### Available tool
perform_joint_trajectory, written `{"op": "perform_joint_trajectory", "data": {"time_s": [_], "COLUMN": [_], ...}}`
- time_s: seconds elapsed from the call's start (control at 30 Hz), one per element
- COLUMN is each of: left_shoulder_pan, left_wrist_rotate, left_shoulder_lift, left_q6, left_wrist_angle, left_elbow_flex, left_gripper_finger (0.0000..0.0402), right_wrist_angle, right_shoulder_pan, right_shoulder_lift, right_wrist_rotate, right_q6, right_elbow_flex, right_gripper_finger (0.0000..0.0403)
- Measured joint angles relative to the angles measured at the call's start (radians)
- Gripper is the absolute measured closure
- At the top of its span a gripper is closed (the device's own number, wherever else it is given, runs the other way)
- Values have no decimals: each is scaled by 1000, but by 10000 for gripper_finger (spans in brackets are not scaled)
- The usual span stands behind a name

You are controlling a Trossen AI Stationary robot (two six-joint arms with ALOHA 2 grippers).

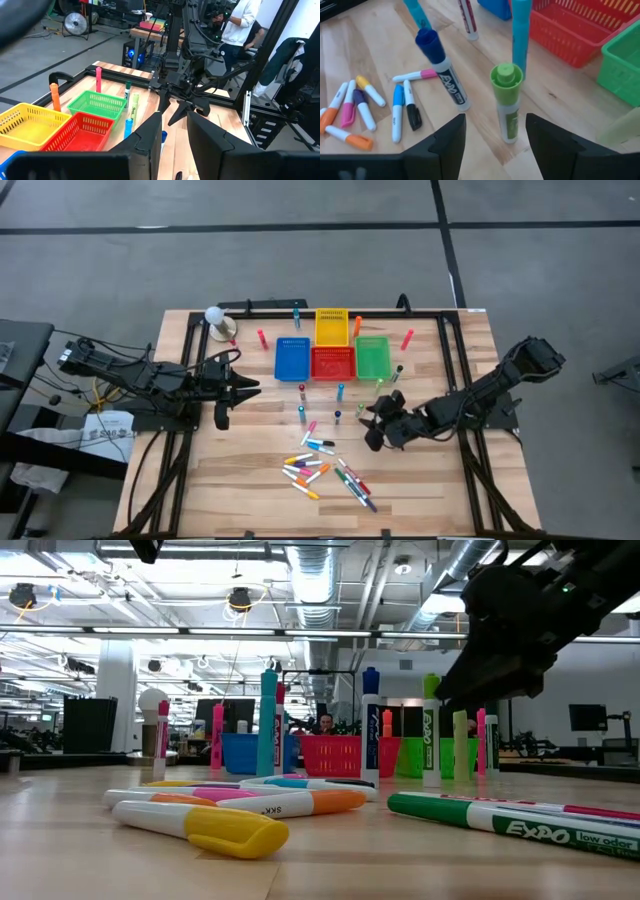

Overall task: Pick & Place Markers
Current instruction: Put the large light green marker pen into the green bin

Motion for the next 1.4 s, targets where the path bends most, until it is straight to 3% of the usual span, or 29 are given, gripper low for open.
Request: {"op": "perform_joint_trajectory", "data": {"time_s": [0.83, 1.1, 1.4], "left_shoulder_pan": [0, 0, 0], "left_wrist_rotate": [0, 0, 0], "left_shoulder_lift": [0, 0, 0], "left_q6": [0, 0, 0], "left_wrist_angle": [0, 0, 0], "left_elbow_flex": [0, 0, 0], "left_gripper_finger": [310, 310, 310], "right_wrist_angle": [17, 112, 113], "right_shoulder_pan": [-53, -59, -87], "right_shoulder_lift": [0, 0, 0], "right_wrist_rotate": [1, 0, -1], "right_q6": [-30, -150, -155], "right_elbow_flex": [0, 0, 0], "right_gripper_finger": [204, 208, 211]}}
